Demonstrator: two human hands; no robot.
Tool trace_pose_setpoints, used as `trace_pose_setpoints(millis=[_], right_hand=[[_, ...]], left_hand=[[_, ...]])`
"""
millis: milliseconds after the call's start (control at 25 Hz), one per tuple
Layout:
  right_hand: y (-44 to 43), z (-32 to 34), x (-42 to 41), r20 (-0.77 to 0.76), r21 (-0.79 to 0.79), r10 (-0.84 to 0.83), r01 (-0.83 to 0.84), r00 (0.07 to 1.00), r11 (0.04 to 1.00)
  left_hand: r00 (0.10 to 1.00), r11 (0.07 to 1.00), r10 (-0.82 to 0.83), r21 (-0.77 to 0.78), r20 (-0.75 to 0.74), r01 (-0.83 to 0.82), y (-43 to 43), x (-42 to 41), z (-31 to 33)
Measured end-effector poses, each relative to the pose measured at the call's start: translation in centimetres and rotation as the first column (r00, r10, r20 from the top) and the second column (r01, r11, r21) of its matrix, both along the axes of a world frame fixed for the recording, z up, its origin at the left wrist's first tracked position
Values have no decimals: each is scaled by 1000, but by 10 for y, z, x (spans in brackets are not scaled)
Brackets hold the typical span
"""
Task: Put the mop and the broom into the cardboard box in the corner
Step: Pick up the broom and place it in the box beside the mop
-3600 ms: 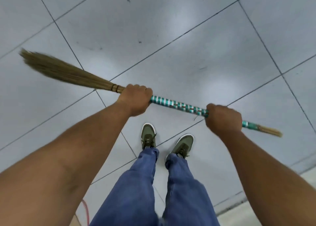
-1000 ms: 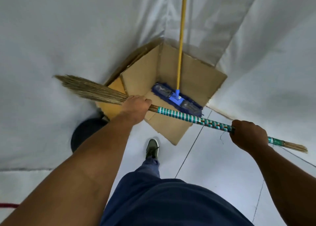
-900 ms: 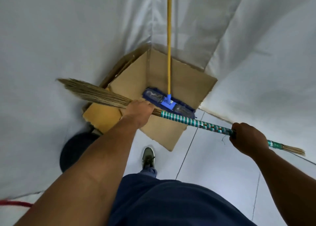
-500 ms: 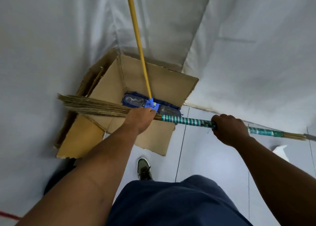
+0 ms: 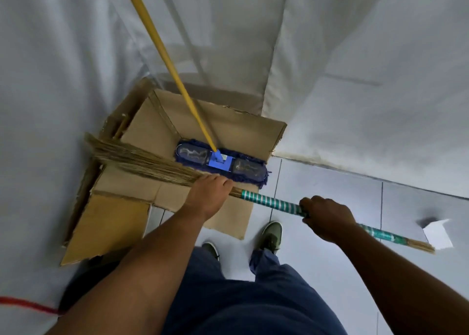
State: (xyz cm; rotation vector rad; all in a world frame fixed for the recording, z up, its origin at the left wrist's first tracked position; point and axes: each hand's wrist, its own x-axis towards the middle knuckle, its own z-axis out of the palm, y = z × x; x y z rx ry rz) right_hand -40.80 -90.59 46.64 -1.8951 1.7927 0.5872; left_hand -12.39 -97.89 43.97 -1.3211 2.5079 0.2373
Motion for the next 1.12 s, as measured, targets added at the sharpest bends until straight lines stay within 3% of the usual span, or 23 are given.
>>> trace_pose_setpoints(millis=[200, 280, 520, 760, 880, 1120], right_hand=[[-24, -41, -28, -15, 43, 57, -56, 998, 997], [-30, -74, -36, -1, 77, 30, -29, 1000, 997], [-80, -253, -45, -8, 53, -17, 17, 1000, 998], [-105, -464, -39, -18, 71, 19, -18, 1000, 997], [-111, -542, -26, -46, 98, 52, -47, 998, 994], [-116, -631, -3, -10, 153, 0, 2, 1000, 988]], left_hand=[[978, 981, 176, 63, 113, -184, -13, -28, -36], [971, 977, 174, 91, 164, -191, -25, -32, -64], [992, 999, -10, -38, 130, 15, -121, -36, -251], [988, 999, 8, 31, 154, -13, -133, -20, -470], [970, 984, -16, 177, 242, -28, -125, -5, -541], [972, 992, 11, 121, 233, -40, -120, 16, -618]])
